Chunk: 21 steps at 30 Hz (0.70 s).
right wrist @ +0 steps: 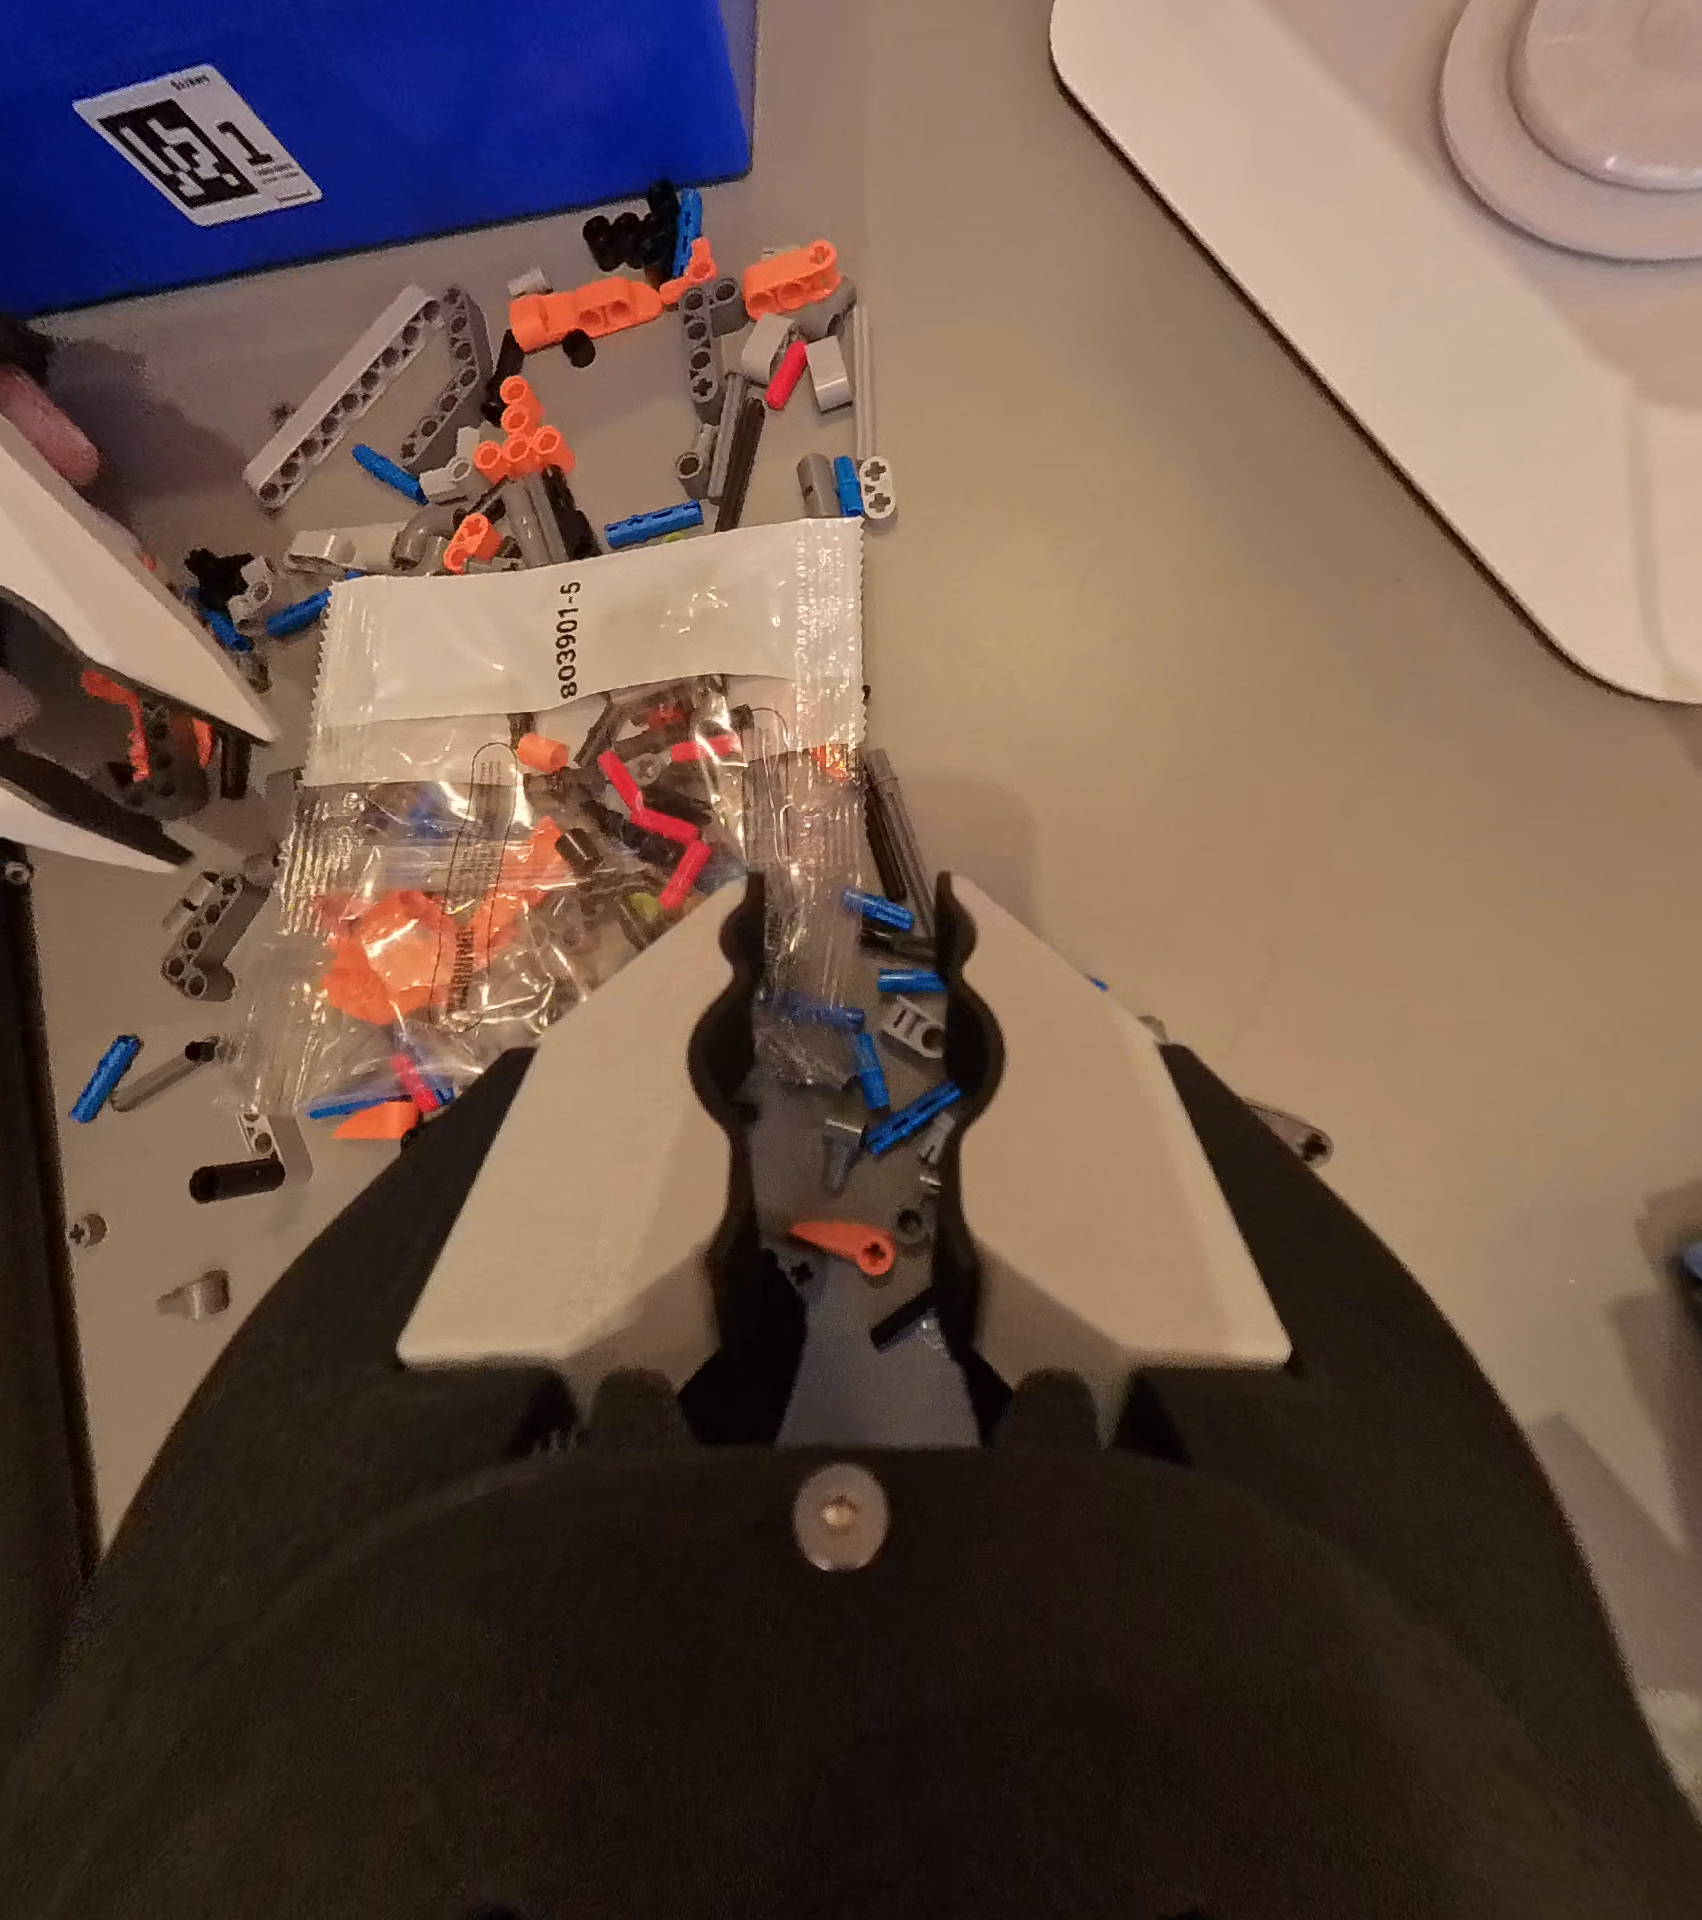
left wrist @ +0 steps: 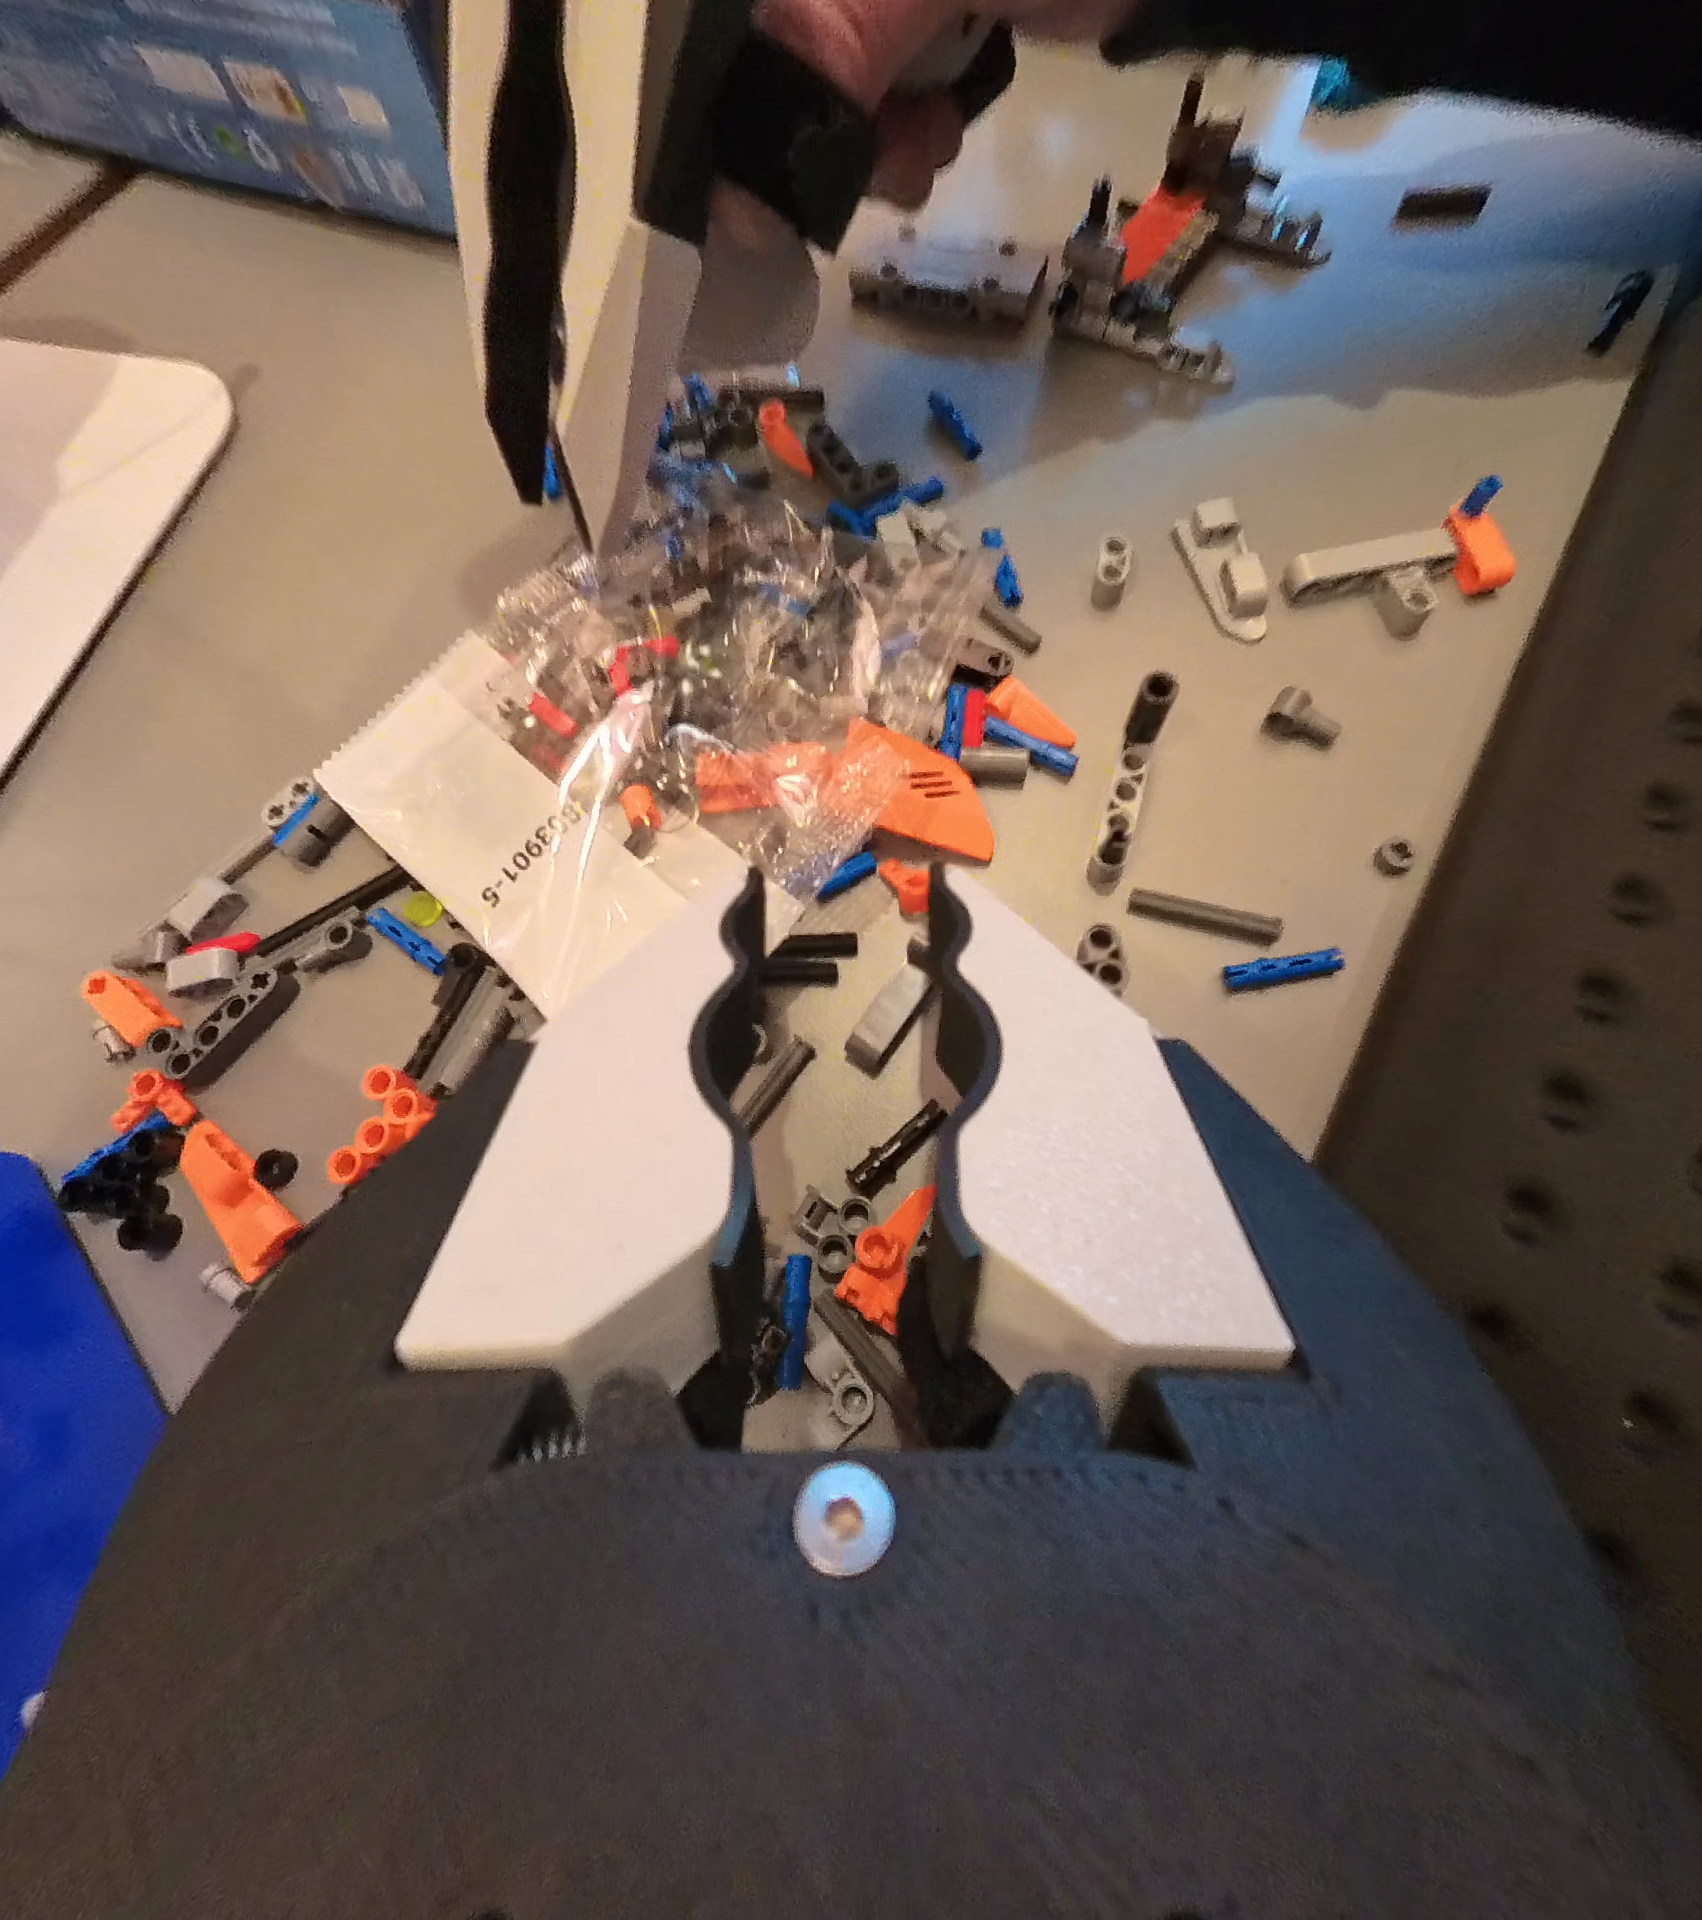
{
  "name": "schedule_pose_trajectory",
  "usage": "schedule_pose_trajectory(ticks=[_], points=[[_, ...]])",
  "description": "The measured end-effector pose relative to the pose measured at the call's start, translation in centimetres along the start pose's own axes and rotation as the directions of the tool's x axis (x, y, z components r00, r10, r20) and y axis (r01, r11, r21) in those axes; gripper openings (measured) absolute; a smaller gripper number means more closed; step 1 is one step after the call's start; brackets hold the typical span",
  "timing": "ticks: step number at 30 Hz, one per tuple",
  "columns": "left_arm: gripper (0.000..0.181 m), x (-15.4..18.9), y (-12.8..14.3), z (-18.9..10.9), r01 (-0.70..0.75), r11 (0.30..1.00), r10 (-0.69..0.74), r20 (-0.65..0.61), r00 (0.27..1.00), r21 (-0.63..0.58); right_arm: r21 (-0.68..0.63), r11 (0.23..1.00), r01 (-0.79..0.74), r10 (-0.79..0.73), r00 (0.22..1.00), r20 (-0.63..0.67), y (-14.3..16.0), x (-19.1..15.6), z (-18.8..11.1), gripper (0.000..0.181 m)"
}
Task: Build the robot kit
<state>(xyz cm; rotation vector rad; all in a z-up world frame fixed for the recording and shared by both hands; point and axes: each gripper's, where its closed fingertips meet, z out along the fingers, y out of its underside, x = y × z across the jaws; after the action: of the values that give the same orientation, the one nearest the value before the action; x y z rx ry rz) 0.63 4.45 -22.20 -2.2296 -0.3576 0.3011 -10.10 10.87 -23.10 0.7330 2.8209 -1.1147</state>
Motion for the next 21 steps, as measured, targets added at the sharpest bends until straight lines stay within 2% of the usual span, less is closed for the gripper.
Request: schedule_pose_trajectory(ticks=[3, 6, 7, 10, 21], points=[[0.032, 0.3, 1.3, 1.0, -0.033, 0.996, 0.034, 0.003, 0.999, -0.088, -0.039, 0.999, 0.008, -0.008, 1.000, 0.020, 0.7, -0.3, 0.7, 0.026], [0.031, 0.7, 1.5, 1.2, -0.053, 0.993, 0.053, -0.006, 0.999, -0.105, -0.045, 0.999, 0.027, -0.026, 0.999, 0.028, 0.7, -0.7, 1.1, 0.015], [0.030, 0.8, 1.6, 1.3, -0.047, 0.993, 0.046, -0.013, 0.999, -0.107, -0.047, 0.998, 0.039, -0.038, 0.999, 0.020, 0.7, -0.7, 1.1, 0.005], [0.030, 0.9, 1.7, 1.4, -0.024, 0.994, 0.021, -0.035, 0.999, -0.109, -0.040, 0.998, 0.042, -0.041, 0.999, 0.022, 0.7, -0.8, 1.1, 0.000], [0.030, 0.8, 1.9, 1.5, -0.030, 0.992, 0.027, -0.024, 0.999, -0.120, 0.092, 0.994, 0.058, -0.066, 0.994, 0.087, -1.4, -2.5, -1.1, 0.000]])
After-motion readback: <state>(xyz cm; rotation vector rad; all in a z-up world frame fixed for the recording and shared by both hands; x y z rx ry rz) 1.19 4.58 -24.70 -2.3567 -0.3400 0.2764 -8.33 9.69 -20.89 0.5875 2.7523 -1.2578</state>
